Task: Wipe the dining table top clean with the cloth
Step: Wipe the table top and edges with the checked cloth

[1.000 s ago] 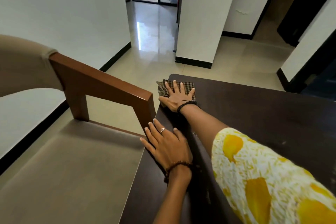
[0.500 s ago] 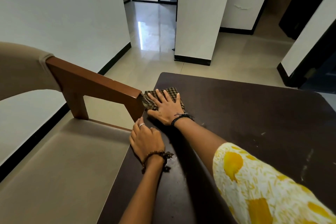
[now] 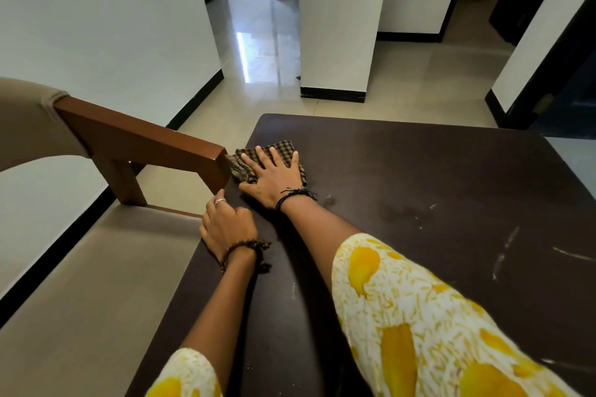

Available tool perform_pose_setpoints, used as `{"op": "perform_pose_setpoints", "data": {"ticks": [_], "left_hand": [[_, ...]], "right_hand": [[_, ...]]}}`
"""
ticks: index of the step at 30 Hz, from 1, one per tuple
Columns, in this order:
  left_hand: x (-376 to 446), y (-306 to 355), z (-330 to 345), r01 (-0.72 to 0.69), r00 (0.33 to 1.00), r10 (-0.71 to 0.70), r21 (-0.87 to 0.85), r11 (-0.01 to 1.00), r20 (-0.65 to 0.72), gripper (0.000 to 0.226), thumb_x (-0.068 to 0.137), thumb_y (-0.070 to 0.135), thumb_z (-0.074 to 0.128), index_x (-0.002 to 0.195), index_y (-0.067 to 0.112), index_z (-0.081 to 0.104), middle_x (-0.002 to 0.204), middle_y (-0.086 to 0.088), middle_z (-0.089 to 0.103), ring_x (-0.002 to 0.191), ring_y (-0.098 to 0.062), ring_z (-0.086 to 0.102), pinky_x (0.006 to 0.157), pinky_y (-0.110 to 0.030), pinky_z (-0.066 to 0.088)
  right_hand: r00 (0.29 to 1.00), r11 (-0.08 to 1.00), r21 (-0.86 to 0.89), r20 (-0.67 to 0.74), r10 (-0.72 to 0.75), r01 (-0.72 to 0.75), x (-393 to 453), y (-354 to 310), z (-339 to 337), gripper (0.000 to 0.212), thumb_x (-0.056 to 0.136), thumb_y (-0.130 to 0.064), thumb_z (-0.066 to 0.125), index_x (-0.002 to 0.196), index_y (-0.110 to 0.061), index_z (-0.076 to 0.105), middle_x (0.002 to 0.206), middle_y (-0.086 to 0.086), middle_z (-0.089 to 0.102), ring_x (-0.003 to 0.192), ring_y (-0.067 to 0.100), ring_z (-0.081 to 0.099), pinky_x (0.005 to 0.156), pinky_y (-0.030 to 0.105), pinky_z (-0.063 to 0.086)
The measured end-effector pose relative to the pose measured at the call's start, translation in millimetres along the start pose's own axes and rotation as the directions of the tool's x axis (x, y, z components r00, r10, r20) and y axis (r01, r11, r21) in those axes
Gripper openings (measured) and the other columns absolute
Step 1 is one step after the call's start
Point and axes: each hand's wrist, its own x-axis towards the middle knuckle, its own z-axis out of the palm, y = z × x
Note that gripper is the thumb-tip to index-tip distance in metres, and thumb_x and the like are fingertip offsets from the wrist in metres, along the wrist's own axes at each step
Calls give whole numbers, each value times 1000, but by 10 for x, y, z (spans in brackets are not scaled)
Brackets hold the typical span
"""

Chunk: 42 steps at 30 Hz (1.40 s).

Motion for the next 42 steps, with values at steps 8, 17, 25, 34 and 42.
{"op": "perform_pose_setpoints", "data": {"ticks": [8, 17, 25, 34, 42], "left_hand": [[-2, -24, 38, -34, 999, 35, 52, 998, -16, 46, 88, 5, 43, 134, 8, 38, 139, -13, 41, 128, -28, 35, 110, -47, 21], [-162, 123, 39, -486, 872, 474, 111, 867, 117, 47, 92, 10, 44, 137, 12, 34, 147, -9, 32, 138, -23, 23, 110, -54, 6], [-476, 289, 13, -788, 550, 750, -71, 612, 369, 40, 92, 14, 44, 132, 15, 43, 132, -10, 51, 121, -25, 45, 101, -32, 24], [-1526, 1031, 713, -703, 546, 688, -187, 687, 478, 52, 95, 25, 42, 143, 26, 20, 152, 1, 20, 140, -13, 10, 112, -41, 0], [-2294, 1412, 1189, -801, 433, 700, -113, 587, 568, 52, 97, 40, 26, 144, 28, 7, 155, 4, 5, 140, -9, -4, 111, -38, -12]], "right_hand": [[969, 970, 34, -53, 241, -240, -413, 1152, -216, 61, 94, -55, 28, 147, -36, 6, 159, -3, -1, 146, 21, -1, 113, 62, -4], [843, 846, 109, -85, 531, -522, -930, 1561, -256, 63, 93, -56, 29, 148, -33, 8, 159, 0, -1, 146, 25, -3, 111, 63, -6], [954, 961, 42, -120, 275, -272, -1162, 1355, -165, 63, 92, -56, 31, 148, -34, 9, 159, -1, 3, 146, 25, 1, 111, 63, -4], [917, 925, 53, -116, 381, -377, -1797, 2680, -343, 60, 94, -54, 30, 147, -37, 9, 159, -3, 3, 146, 21, 1, 113, 60, -2], [812, 818, 89, -105, 574, -568, -2483, 3364, -462, 61, 94, -54, 29, 147, -35, 7, 159, -2, 1, 146, 21, -1, 115, 58, -4]]}}
